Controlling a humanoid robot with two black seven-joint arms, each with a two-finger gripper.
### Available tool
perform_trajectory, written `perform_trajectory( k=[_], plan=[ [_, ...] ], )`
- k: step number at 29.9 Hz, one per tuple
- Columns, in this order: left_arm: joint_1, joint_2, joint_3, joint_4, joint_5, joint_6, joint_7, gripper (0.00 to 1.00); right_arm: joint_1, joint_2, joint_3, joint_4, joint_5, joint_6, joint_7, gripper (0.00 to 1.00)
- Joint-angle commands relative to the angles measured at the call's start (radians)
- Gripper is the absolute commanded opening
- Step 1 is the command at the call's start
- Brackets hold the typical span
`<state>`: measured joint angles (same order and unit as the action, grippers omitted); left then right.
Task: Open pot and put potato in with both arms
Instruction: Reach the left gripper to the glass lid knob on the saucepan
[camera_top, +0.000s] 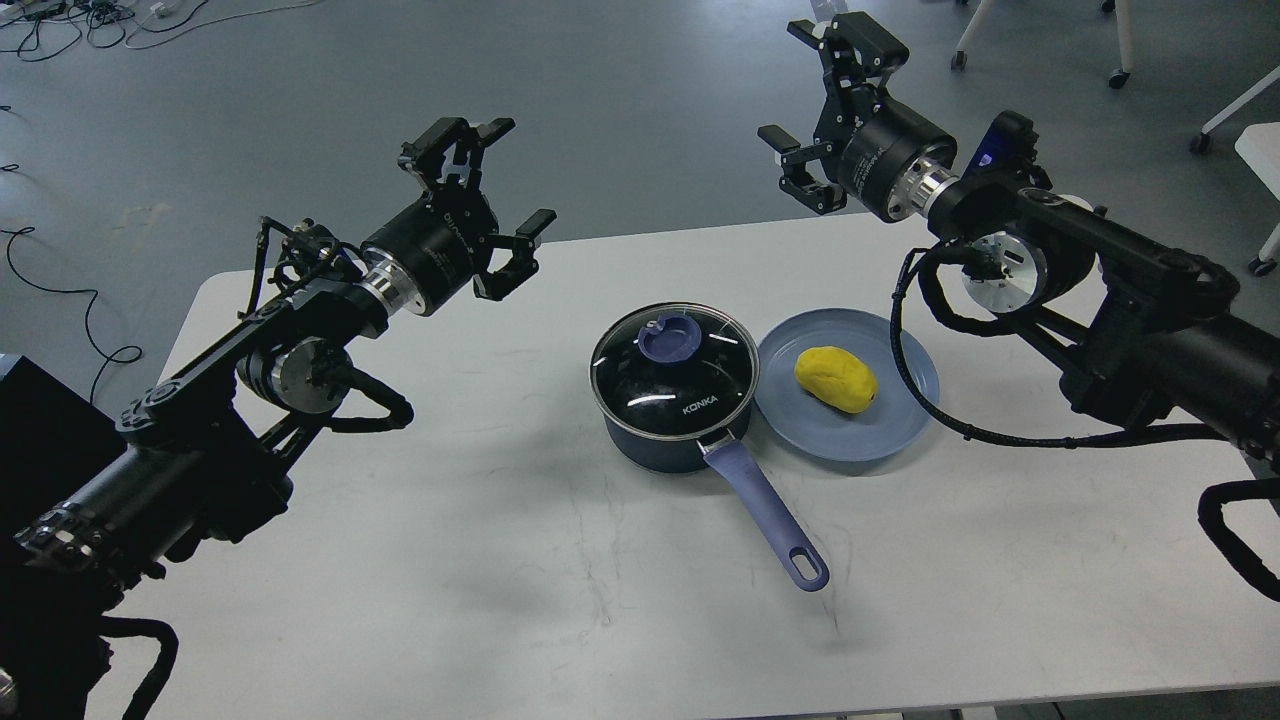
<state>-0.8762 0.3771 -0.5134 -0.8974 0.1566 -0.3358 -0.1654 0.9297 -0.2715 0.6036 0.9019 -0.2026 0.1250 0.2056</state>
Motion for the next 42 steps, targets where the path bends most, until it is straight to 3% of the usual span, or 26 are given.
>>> perform_trajectory(
  k=[1,4,5,7,9,12,16,19,21,25,32,42],
  plan=[
    [-0.007,-0.017,0.004,-0.003,0.096,0.023,-0.011,0.98,0.000,-0.014,0.002,0.002,0.000,-0.001,0.000,1.00],
    [-0.021,-0.018,-0.001,-0.018,0.283,0.078,-0.087,0.98,0.000,-0.022,0.002,0.003,0.000,-0.001,0.000,1.00],
    [-0.044,-0.017,0.001,-0.018,0.402,0.128,-0.142,0.98,0.000,-0.028,0.005,0.003,0.000,-0.001,0.000,1.00],
    [-0.067,-0.015,0.004,-0.023,0.557,0.216,-0.204,0.98,-0.002,-0.035,0.011,0.003,0.000,-0.001,0.000,1.00],
    [-0.069,-0.017,0.006,-0.055,0.658,0.283,-0.221,0.98,-0.005,-0.038,0.019,0.003,0.003,-0.007,0.000,1.00],
    [-0.069,-0.014,0.012,-0.110,0.757,0.314,-0.233,0.98,-0.009,-0.046,0.064,-0.005,0.005,-0.022,-0.002,1.00],
    [-0.072,-0.024,0.064,-0.123,1.038,0.374,-0.323,0.98,-0.015,-0.048,0.146,-0.040,0.012,-0.030,-0.005,1.00],
    [-0.072,-0.024,0.133,-0.123,1.301,0.554,-0.323,0.98,-0.026,-0.061,0.156,-0.040,0.014,-0.030,-0.005,1.00],
    [-0.078,-0.024,0.211,-0.123,1.415,0.628,-0.323,0.98,-0.035,-0.069,0.154,-0.038,0.014,-0.025,-0.005,1.00],
    [-0.107,-0.030,0.340,-0.117,1.538,0.695,-0.323,0.98,-0.066,-0.071,0.156,-0.037,0.014,-0.025,-0.005,1.00],
    [-0.115,-0.073,0.397,-0.081,1.667,0.715,-0.323,0.98,-0.080,-0.089,0.171,-0.034,0.014,-0.030,-0.005,1.00],
    [-0.103,-0.164,0.454,0.097,1.615,0.678,-0.323,0.98,-0.084,-0.144,0.173,-0.037,0.015,-0.031,-0.005,1.00]
  ],
)
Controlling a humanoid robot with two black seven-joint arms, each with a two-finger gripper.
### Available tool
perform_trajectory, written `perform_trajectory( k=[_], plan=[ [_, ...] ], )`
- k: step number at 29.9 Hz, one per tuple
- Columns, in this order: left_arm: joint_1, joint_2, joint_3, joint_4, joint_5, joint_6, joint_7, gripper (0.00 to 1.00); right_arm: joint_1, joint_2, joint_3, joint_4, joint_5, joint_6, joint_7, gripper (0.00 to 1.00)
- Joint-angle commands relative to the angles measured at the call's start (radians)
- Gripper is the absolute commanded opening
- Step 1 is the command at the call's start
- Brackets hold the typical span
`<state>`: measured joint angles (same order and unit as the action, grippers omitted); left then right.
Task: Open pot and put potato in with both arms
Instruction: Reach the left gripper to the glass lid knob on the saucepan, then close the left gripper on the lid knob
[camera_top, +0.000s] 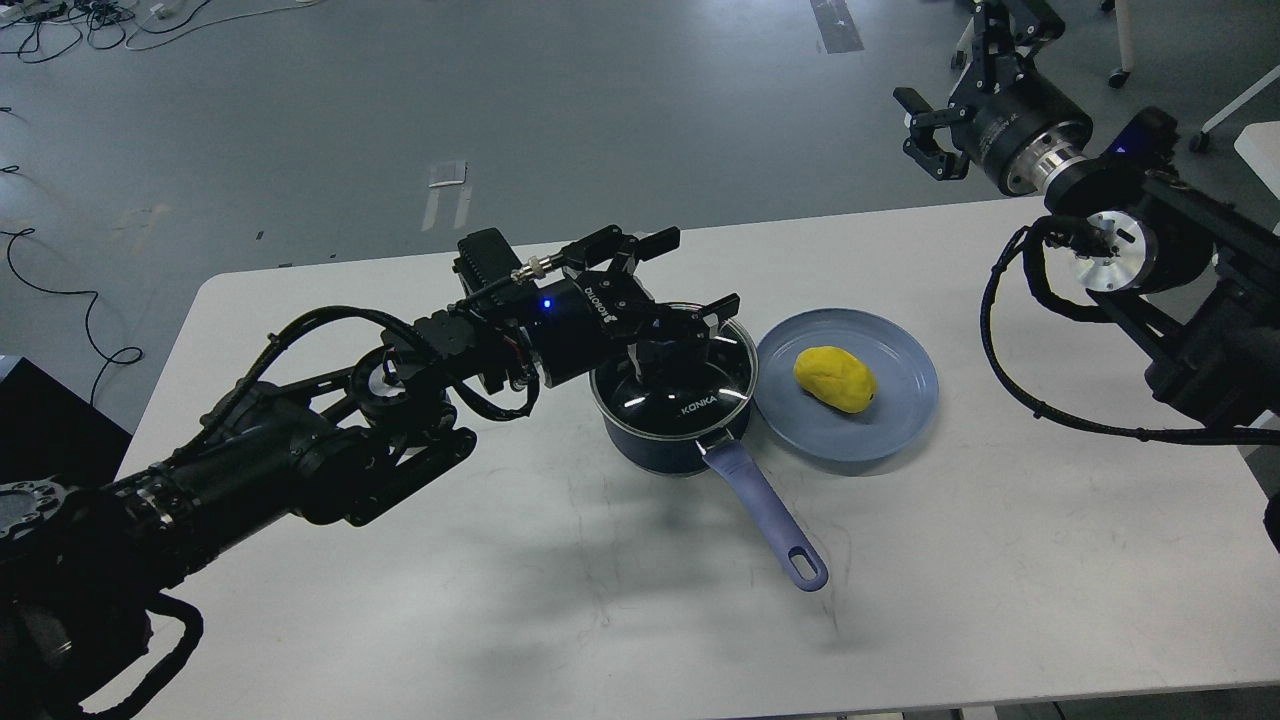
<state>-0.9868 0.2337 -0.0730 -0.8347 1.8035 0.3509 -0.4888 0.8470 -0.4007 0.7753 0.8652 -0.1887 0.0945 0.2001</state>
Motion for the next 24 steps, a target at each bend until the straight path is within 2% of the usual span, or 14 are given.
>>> perform_trajectory(
  k=[1,6,24],
  plan=[
    [0.011,-0.020,0.013,0.034,-0.039,-0.009,0.000,0.98,-0.003,-0.017,0.001,0.000,0.002,-0.001,0.001,1.00],
    [0.008,-0.020,0.053,0.037,-0.052,-0.007,0.000,0.98,-0.016,-0.035,0.001,0.000,0.002,-0.002,0.001,1.00],
    [0.054,-0.034,0.064,0.072,-0.058,0.000,0.000,0.98,-0.025,-0.047,0.001,-0.002,0.002,-0.004,0.001,1.00]
  ],
)
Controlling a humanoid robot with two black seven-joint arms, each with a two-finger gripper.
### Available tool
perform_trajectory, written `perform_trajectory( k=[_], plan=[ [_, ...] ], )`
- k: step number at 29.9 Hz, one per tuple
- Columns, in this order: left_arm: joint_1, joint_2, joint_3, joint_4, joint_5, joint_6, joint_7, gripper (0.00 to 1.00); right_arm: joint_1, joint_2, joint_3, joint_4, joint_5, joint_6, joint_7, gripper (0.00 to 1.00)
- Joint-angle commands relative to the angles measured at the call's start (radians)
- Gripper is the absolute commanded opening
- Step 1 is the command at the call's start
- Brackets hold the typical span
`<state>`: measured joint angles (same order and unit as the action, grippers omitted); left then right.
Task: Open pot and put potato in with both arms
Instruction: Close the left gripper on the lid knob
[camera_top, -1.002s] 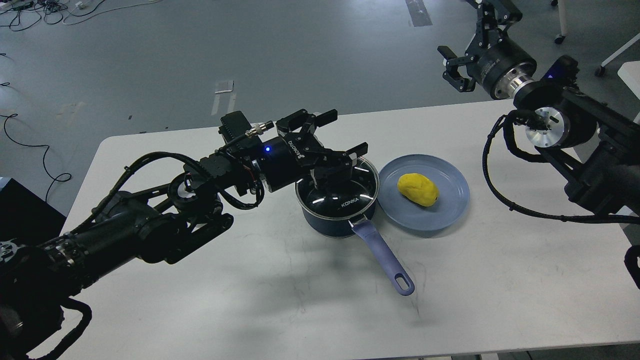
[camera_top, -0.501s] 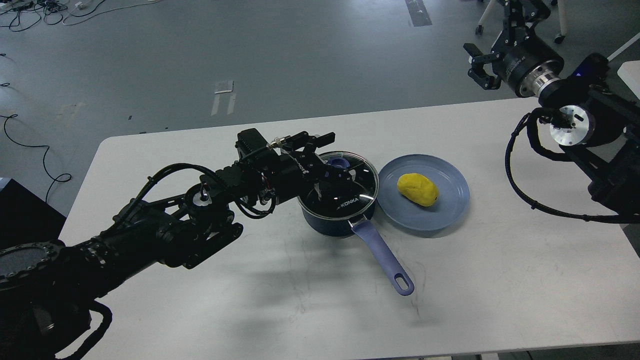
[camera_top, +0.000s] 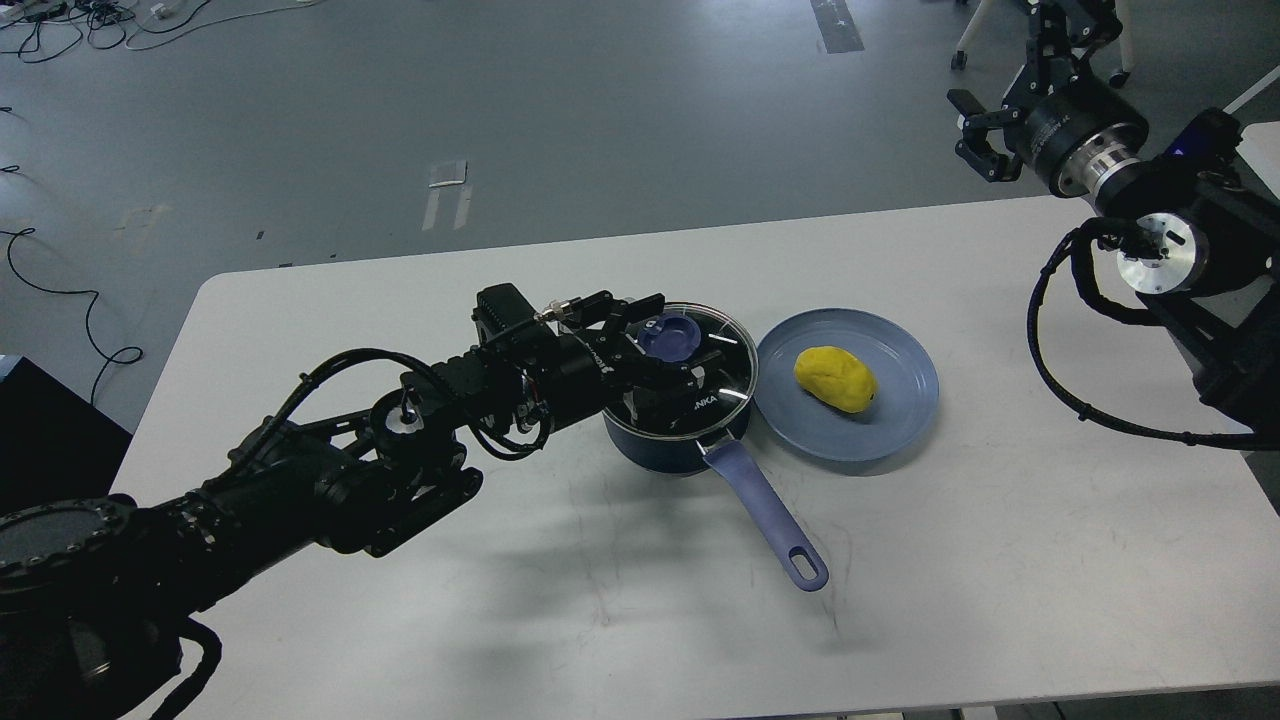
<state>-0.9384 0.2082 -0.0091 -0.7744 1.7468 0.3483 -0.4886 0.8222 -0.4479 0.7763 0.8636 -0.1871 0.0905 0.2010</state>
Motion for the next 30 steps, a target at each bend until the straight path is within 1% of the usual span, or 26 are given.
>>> perform_trajectory(
  k=[1,11,12,13,16,22,26,30],
  plan=[
    [0.006,-0.010,0.000,0.017,-0.001,0.003,0.000,0.98,0.000,0.000,0.000,0.000,0.000,-0.001,0.000,1.00],
    [0.007,-0.020,0.000,0.024,-0.006,0.003,0.000,0.97,-0.003,0.000,-0.002,-0.003,0.000,-0.002,0.001,1.00],
    [0.007,-0.021,0.000,0.027,-0.009,0.003,0.000,0.95,-0.005,0.000,-0.002,-0.003,-0.002,-0.002,0.001,1.00],
    [0.009,-0.027,0.000,0.035,-0.016,0.003,0.000,0.88,-0.008,0.000,-0.003,-0.003,-0.002,-0.002,0.001,1.00],
    [0.020,-0.033,0.000,0.059,-0.016,0.003,0.000,0.80,-0.011,0.000,-0.003,-0.003,-0.002,-0.002,0.001,1.00],
    [0.021,-0.033,0.001,0.063,-0.016,0.006,0.000,0.72,-0.014,0.000,-0.006,-0.011,-0.002,-0.002,0.001,1.00],
    [0.021,-0.033,0.001,0.061,-0.016,0.006,0.000,0.71,-0.014,0.000,-0.008,-0.020,-0.002,0.000,0.003,1.00],
    [0.023,-0.033,0.001,0.061,-0.015,0.023,0.000,0.66,-0.017,-0.002,-0.009,-0.021,-0.002,0.000,0.003,1.00]
  ],
)
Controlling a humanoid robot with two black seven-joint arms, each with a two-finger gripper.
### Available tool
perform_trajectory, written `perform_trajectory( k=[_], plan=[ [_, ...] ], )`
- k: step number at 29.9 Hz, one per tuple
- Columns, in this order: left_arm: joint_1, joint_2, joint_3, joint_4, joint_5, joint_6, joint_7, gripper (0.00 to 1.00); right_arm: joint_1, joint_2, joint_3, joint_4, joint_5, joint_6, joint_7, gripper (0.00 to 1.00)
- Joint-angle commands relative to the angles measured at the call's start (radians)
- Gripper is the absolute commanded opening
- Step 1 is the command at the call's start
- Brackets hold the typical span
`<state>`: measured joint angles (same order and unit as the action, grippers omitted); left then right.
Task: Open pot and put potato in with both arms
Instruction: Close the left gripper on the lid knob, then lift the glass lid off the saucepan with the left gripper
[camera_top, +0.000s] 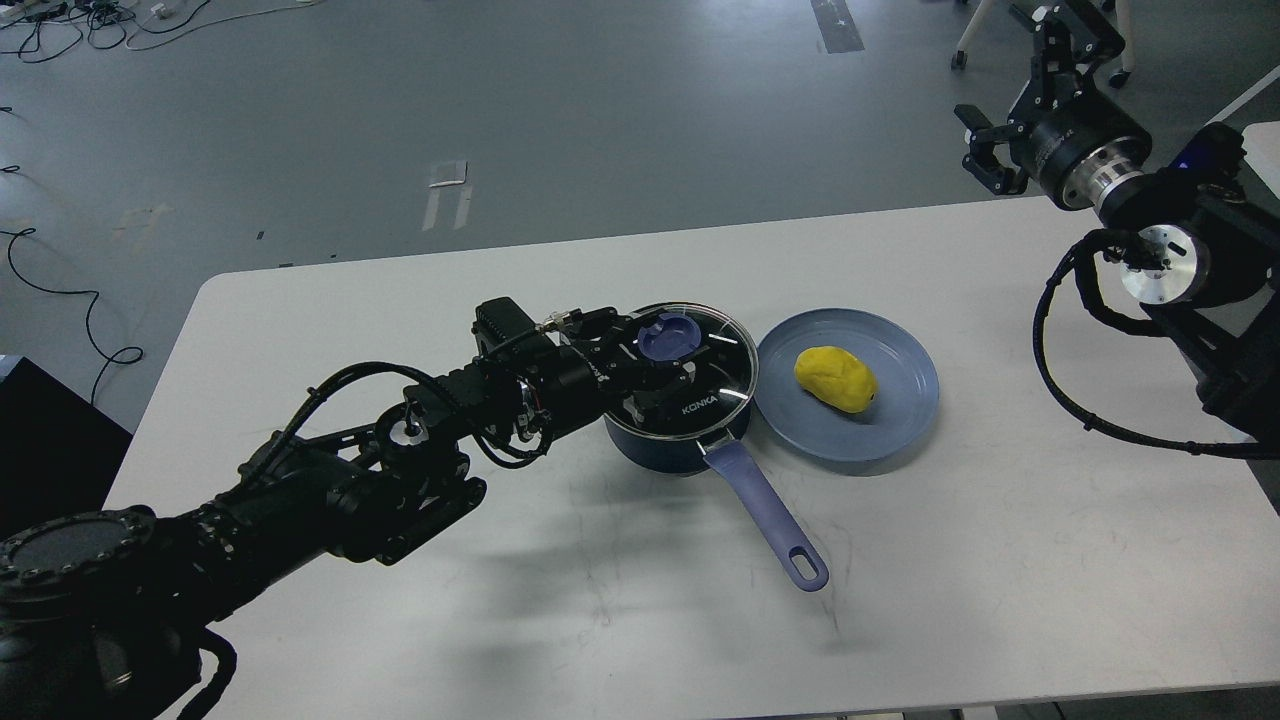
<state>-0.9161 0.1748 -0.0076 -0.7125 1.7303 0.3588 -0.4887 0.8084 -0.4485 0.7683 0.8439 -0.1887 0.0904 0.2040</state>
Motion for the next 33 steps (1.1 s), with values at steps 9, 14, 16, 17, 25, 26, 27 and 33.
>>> perform_trajectory(
  k=[9,14,16,17,25,26,27,33],
  plan=[
    [-0.009,0.005,0.017,-0.019,0.006,0.045,0.000,0.48,-0.008,-0.001,-0.001,-0.002,0.000,0.000,0.000,1.00],
    [-0.012,0.002,0.020,-0.019,0.006,0.057,0.000,0.37,-0.012,-0.002,-0.001,-0.002,0.000,0.000,0.003,1.00],
    [-0.012,0.003,0.020,-0.018,0.006,0.057,0.000,0.36,-0.014,-0.001,-0.001,-0.003,0.000,0.000,0.006,1.00],
    [-0.010,0.003,0.020,-0.018,0.006,0.057,0.000,0.35,-0.014,-0.001,-0.001,-0.003,0.000,0.000,0.006,1.00],
    [-0.006,0.002,0.018,-0.018,-0.046,0.052,0.000,0.00,-0.015,-0.001,-0.004,-0.022,0.000,0.000,0.008,1.00],
    [-0.006,0.002,0.018,-0.018,-0.057,0.052,0.000,0.00,-0.015,-0.001,-0.004,-0.022,0.000,0.000,0.008,1.00],
    [-0.007,0.000,0.020,-0.018,-0.064,0.052,0.000,0.00,-0.015,0.001,-0.004,-0.023,0.000,0.000,0.008,1.00],
    [-0.017,0.014,0.018,-0.016,-0.074,0.052,0.000,0.00,-0.014,0.002,-0.006,-0.022,0.000,0.000,0.008,1.00]
  ],
)
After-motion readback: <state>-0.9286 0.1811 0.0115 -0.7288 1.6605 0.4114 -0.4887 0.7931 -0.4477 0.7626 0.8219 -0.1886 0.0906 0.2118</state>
